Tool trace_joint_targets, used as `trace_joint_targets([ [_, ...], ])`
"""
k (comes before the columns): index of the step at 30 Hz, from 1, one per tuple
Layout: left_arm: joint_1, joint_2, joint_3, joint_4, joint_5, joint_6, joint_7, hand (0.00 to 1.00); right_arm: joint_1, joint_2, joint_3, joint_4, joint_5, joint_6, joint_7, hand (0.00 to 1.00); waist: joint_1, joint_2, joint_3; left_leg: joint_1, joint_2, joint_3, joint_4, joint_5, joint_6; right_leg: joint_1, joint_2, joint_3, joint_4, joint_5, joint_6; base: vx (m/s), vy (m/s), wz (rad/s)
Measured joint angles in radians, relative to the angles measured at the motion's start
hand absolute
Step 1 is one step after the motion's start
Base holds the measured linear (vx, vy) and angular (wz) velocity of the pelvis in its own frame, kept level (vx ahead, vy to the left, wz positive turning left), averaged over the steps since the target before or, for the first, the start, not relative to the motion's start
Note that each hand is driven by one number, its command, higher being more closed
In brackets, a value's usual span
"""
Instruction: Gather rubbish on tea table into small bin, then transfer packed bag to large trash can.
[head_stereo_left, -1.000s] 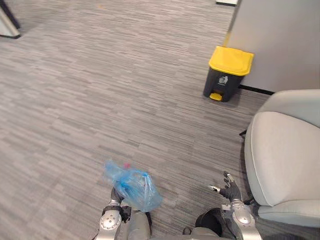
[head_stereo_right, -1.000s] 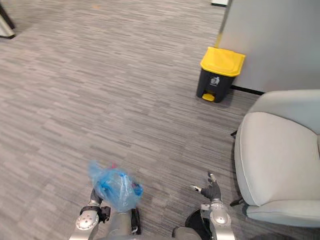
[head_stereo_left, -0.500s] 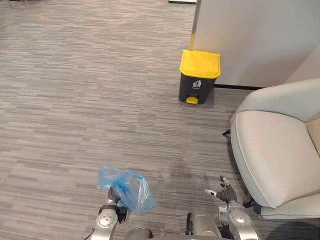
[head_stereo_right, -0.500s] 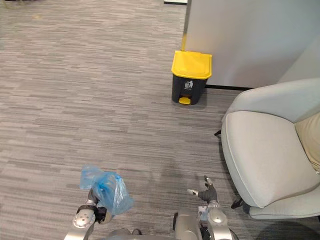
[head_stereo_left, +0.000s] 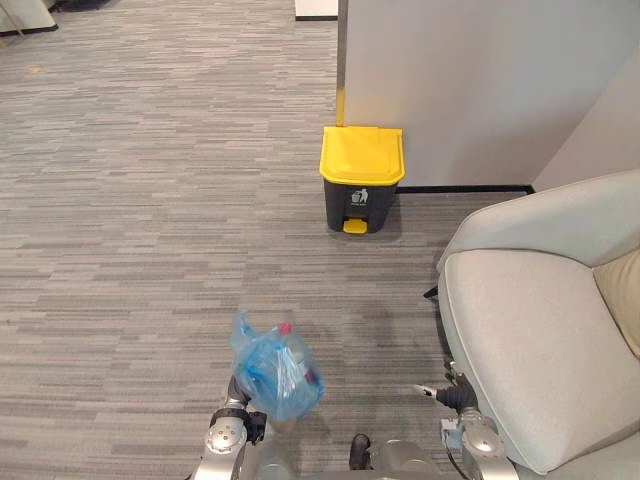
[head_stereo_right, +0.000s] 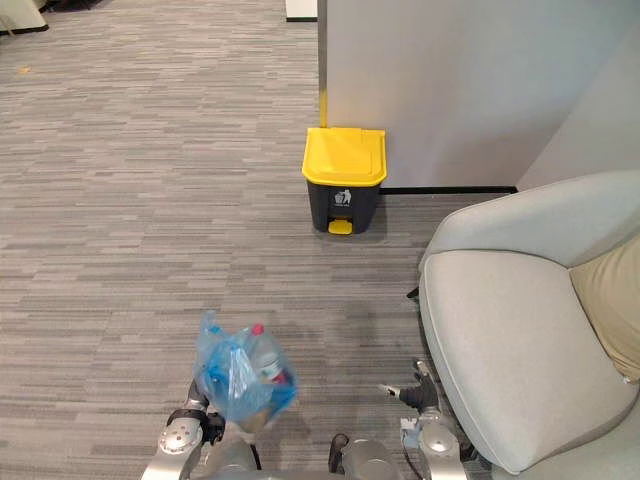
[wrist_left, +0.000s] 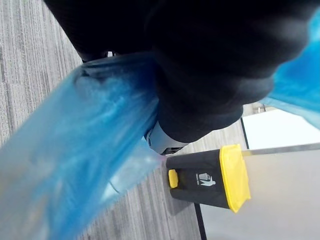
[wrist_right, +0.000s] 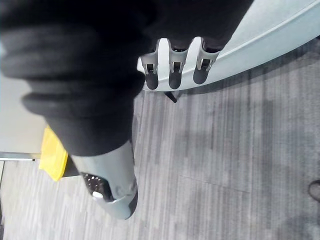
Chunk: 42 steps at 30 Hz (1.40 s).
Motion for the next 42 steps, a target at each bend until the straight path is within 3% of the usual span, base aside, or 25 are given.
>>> trace_joint_targets([
  [3, 0.002, -0.001, 0.000, 0.000, 0.000, 0.000, 0.000, 1.00, -0.012, 0.000, -0.025, 0.024, 0.001, 0.000, -0.005, 0.00, 0.015, -0.007, 0.001, -0.037, -0.104, -0.050, -0.374, 0.006, 0.004, 0.039, -0.026, 0.041, -0.021, -0.011, 0.046, 0.34, 0.201, -0.39],
  [4, 0.003, -0.001, 0.000, 0.001, 0.000, 0.000, 0.000, 1.00, -0.020, -0.002, -0.038, 0.044, 0.001, 0.000, -0.012, 0.00, 0.016, 0.000, -0.003, -0.027, -0.135, -0.073, -0.536, 0.047, -0.018, 0.053, -0.030, 0.061, -0.029, -0.025, 0.070, 0.35, 0.248, -0.36],
  [5, 0.003, -0.002, 0.001, 0.001, 0.000, -0.001, 0.000, 1.00, -0.024, -0.005, -0.041, 0.053, 0.001, 0.000, -0.015, 0.00, 0.016, 0.008, -0.004, -0.021, -0.143, -0.087, -0.601, 0.096, -0.015, 0.058, -0.029, 0.072, -0.028, -0.035, 0.087, 0.37, 0.279, -0.63],
  [6, 0.005, 0.001, 0.005, 0.012, -0.001, 0.000, 0.001, 1.00, -0.035, 0.000, -0.037, 0.085, 0.000, 0.002, -0.016, 0.00, 0.021, -0.001, -0.011, 0.002, -0.161, -0.083, -0.613, 0.185, 0.037, 0.066, -0.037, 0.114, -0.028, -0.055, 0.117, 0.39, 0.265, -0.54],
  [7, 0.004, 0.008, 0.004, 0.017, -0.001, 0.000, 0.001, 1.00, -0.033, 0.010, -0.032, 0.088, -0.001, 0.005, -0.016, 0.00, 0.019, -0.028, -0.025, -0.006, -0.188, -0.059, -0.589, 0.143, 0.051, 0.065, -0.075, 0.127, -0.028, -0.070, 0.141, 0.39, 0.251, -0.50],
  [8, 0.000, 0.013, 0.005, 0.020, -0.001, 0.000, 0.001, 1.00, -0.033, 0.011, -0.033, 0.087, -0.001, 0.005, -0.016, 0.00, 0.020, -0.036, -0.029, -0.009, -0.197, -0.044, -0.569, 0.118, 0.056, 0.067, -0.091, 0.136, -0.020, -0.079, 0.154, 0.39, 0.223, -0.35],
  [11, -0.005, -0.004, -0.006, 0.030, -0.002, 0.004, 0.001, 1.00, -0.035, 0.007, -0.032, 0.085, -0.009, 0.007, -0.012, 0.00, 0.016, -0.035, -0.029, 0.045, -0.241, 0.008, -0.529, 0.027, 0.102, 0.003, -0.149, 0.182, 0.206, -0.104, 0.209, 0.36, 0.227, -0.35],
  [13, -0.001, 0.017, -0.019, 0.030, -0.003, 0.004, 0.002, 1.00, -0.033, 0.011, -0.029, 0.086, -0.031, 0.013, -0.010, 0.00, 0.011, -0.033, -0.028, 0.128, -0.261, 0.020, -0.553, -0.009, 0.120, -0.098, -0.181, 0.185, 0.491, -0.044, 0.307, 0.42, 0.170, -0.03],
  [15, -0.001, 0.034, -0.037, 0.029, -0.005, 0.005, 0.005, 1.00, -0.024, 0.010, -0.009, 0.083, -0.037, 0.014, -0.010, 0.00, 0.012, -0.029, -0.026, 0.196, -0.260, 0.020, -0.570, -0.037, 0.129, -0.169, -0.184, 0.168, 0.660, -0.054, 0.287, 0.40, 0.063, 0.02],
  [17, 0.009, 0.053, -0.036, 0.020, -0.007, 0.006, 0.008, 1.00, -0.024, 0.013, 0.004, 0.069, -0.041, 0.014, -0.009, 0.00, 0.006, -0.025, -0.023, 0.283, -0.253, 0.009, -0.625, -0.046, 0.124, -0.262, -0.182, 0.093, 0.732, -0.091, 0.222, 0.40, -0.024, 0.09],
  [19, 0.008, 0.052, -0.036, 0.005, -0.008, 0.006, 0.010, 1.00, -0.023, 0.013, 0.004, 0.044, -0.041, 0.014, -0.010, 0.00, 0.003, -0.003, -0.010, 0.334, -0.231, 0.004, -0.660, -0.056, 0.107, -0.342, -0.172, 0.034, 0.689, -0.112, 0.186, 0.39, -0.100, 0.13],
  [21, 0.002, 0.052, -0.033, 0.006, -0.008, 0.006, 0.010, 1.00, -0.028, 0.012, 0.004, 0.041, -0.041, 0.014, -0.010, 0.00, -0.010, 0.007, -0.001, 0.380, -0.201, -0.001, -0.675, -0.060, 0.101, -0.381, -0.144, -0.006, 0.522, -0.106, 0.175, 0.44, -0.196, 0.18],
  [22, -0.003, 0.055, -0.033, 0.008, -0.008, 0.005, 0.010, 1.00, -0.034, 0.010, 0.004, 0.043, -0.041, 0.014, -0.011, 0.00, -0.018, 0.004, 0.000, 0.406, -0.190, -0.014, -0.684, -0.064, 0.093, -0.387, -0.128, -0.012, 0.362, -0.060, 0.157, 0.54, -0.288, 0.41],
  [23, -0.008, 0.073, -0.033, 0.011, -0.008, 0.002, 0.010, 1.00, -0.022, 0.008, 0.005, 0.052, -0.041, 0.014, -0.011, 0.00, -0.029, -0.027, -0.011, 0.429, -0.199, -0.034, -0.687, -0.081, 0.055, -0.369, -0.117, -0.001, 0.161, 0.099, 0.144, 0.45, -0.246, 0.51],
  [24, -0.015, 0.070, -0.033, 0.027, -0.008, 0.001, 0.011, 1.00, -0.016, -0.002, 0.004, 0.062, -0.041, 0.013, -0.013, 0.00, -0.036, -0.021, -0.003, 0.441, -0.197, -0.055, -0.687, -0.100, 0.028, -0.357, -0.115, 0.002, 0.161, 0.174, 0.092, 0.45, -0.232, 0.21],
  [25, -0.034, 0.052, -0.033, 0.061, -0.008, 0.004, 0.014, 1.00, -0.044, -0.020, 0.002, 0.097, -0.041, 0.024, -0.014, 0.00, -0.030, 0.014, -0.006, 0.450, -0.156, -0.070, -0.687, -0.103, 0.011, -0.358, -0.080, -0.005, 0.194, 0.149, 0.082, 0.33, -0.175, 0.01],
  [28, -0.063, 0.033, -0.036, 0.074, -0.008, 0.004, 0.018, 1.00, -0.039, -0.019, -0.020, 0.097, -0.040, 0.031, -0.015, 0.00, -0.045, 0.016, -0.003, 0.454, -0.132, -0.118, -0.637, -0.065, -0.050, -0.347, -0.086, -0.041, 0.276, 0.041, 0.060, 0.38, -0.237, 0.23],
  [32, -0.065, -0.008, -0.034, 0.065, -0.008, 0.005, 0.004, 1.00, 0.007, 0.001, -0.020, 0.068, -0.036, 0.034, -0.014, 0.00, -0.039, 0.016, -0.001, 0.293, -0.048, -0.184, -0.186, 0.046, -0.121, -0.158, -0.059, -0.114, 0.170, -0.001, 0.048, 0.32, -0.213, 0.51],
  [33, -0.041, -0.020, -0.034, 0.048, -0.008, 0.005, -0.001, 1.00, 0.007, 0.008, -0.012, 0.054, -0.023, 0.034, -0.014, 0.00, -0.032, 0.015, -0.001, 0.226, -0.015, -0.165, -0.037, 0.033, -0.103, -0.102, -0.042, -0.115, 0.129, -0.004, 0.043, 0.23, -0.081, 0.00],
  [35, -0.027, -0.033, -0.035, 0.043, -0.008, 0.006, -0.002, 1.00, 0.006, 0.020, -0.016, 0.033, -0.008, 0.030, -0.016, 0.00, -0.020, 0.011, 0.000, 0.140, 0.008, -0.112, 0.032, 0.003, -0.054, -0.039, -0.034, -0.114, 0.076, -0.009, 0.034, 0.20, -0.030, -0.06],
  [37, -0.030, -0.037, -0.035, 0.038, -0.008, 0.005, -0.003, 1.00, 0.000, 0.027, -0.031, 0.032, 0.008, 0.030, -0.016, 0.00, 0.007, 0.005, -0.002, 0.063, -0.004, -0.059, -0.092, -0.025, -0.008, 0.011, -0.035, -0.102, 0.026, -0.008, 0.037, 0.25, 0.060, -0.12],
  [39, -0.030, -0.036, -0.034, 0.037, -0.008, 0.005, -0.002, 1.00, -0.005, 0.037, -0.052, 0.035, 0.010, 0.031, -0.019, 0.00, 0.015, 0.006, -0.002, 0.042, -0.028, -0.053, -0.252, -0.024, -0.008, 0.029, -0.041, -0.092, 0.016, -0.014, 0.050, 0.21, 0.120, -0.13],
  [40, -0.030, -0.035, -0.035, 0.038, -0.008, 0.005, -0.003, 1.00, -0.007, 0.035, -0.061, 0.043, 0.012, 0.031, -0.020, 0.00, 0.014, 0.007, -0.003, 0.034, -0.070, -0.075, -0.412, -0.005, -0.011, 0.034, -0.053, -0.082, 0.020, -0.026, 0.074, 0.24, 0.198, -0.39],
  [41, -0.028, -0.031, -0.033, 0.045, -0.009, 0.005, 0.000, 1.00, -0.015, 0.034, -0.062, 0.067, 0.017, 0.032, -0.021, 0.00, 0.027, 0.002, -0.003, 0.061, -0.107, -0.096, -0.515, 0.114, 0.008, 0.030, -0.062, -0.037, 0.039, -0.036, 0.111, 0.25, 0.203, -0.44],
  [42, -0.028, -0.026, -0.034, 0.054, -0.009, 0.006, 0.000, 1.00, -0.020, 0.040, -0.058, 0.083, 0.017, 0.033, -0.021, 0.00, 0.030, -0.013, -0.012, 0.080, -0.123, -0.076, -0.539, 0.120, 0.008, 0.031, -0.072, -0.018, 0.031, -0.037, 0.121, 0.33, 0.188, -0.38],
])
